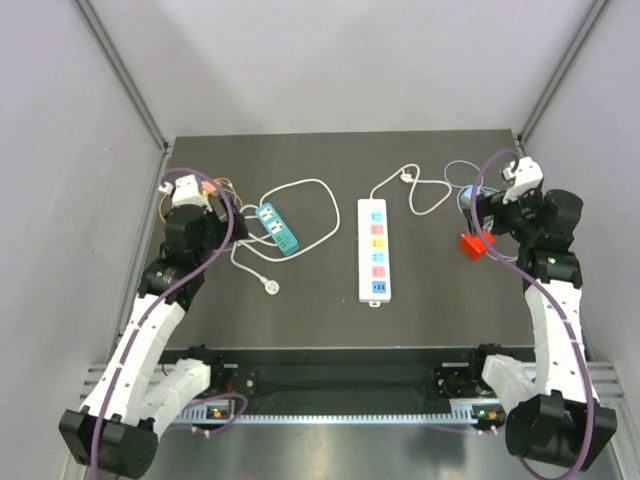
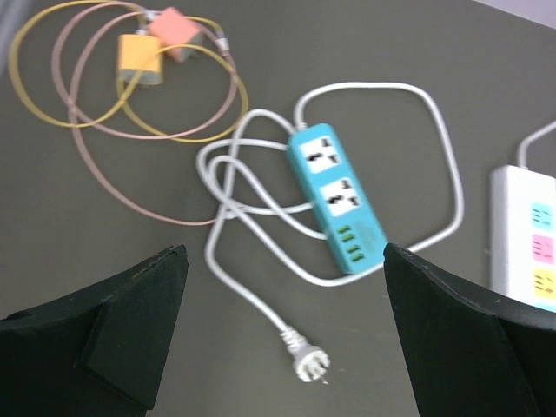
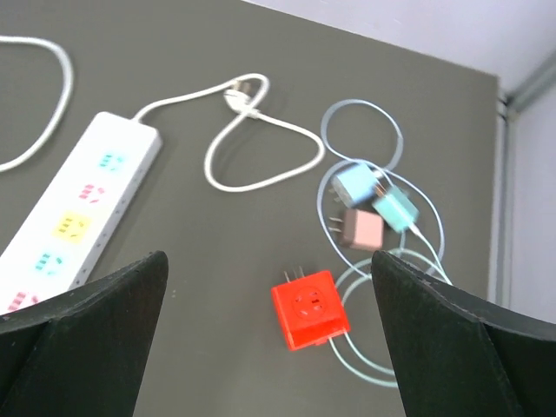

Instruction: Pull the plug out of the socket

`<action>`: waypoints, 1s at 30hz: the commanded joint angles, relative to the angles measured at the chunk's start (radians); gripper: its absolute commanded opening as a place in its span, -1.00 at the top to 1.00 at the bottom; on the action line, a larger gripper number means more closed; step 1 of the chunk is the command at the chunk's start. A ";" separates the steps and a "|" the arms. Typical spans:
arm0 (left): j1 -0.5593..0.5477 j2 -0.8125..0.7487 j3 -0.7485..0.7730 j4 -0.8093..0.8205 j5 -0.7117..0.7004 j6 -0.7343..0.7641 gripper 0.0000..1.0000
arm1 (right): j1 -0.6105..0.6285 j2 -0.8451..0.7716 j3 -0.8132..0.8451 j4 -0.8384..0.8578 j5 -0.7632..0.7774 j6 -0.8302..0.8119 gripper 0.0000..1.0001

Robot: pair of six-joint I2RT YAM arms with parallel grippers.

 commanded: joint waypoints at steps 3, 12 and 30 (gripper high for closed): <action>0.126 0.005 0.026 -0.033 0.025 0.097 -0.98 | -0.020 -0.038 0.025 0.028 0.209 0.147 -0.99; 0.153 -0.038 -0.064 0.008 -0.061 0.155 -0.98 | -0.025 -0.097 -0.006 0.019 0.279 0.212 -1.00; 0.152 -0.095 -0.084 0.024 -0.001 0.175 -0.98 | -0.025 -0.101 -0.047 0.049 0.460 0.358 -1.00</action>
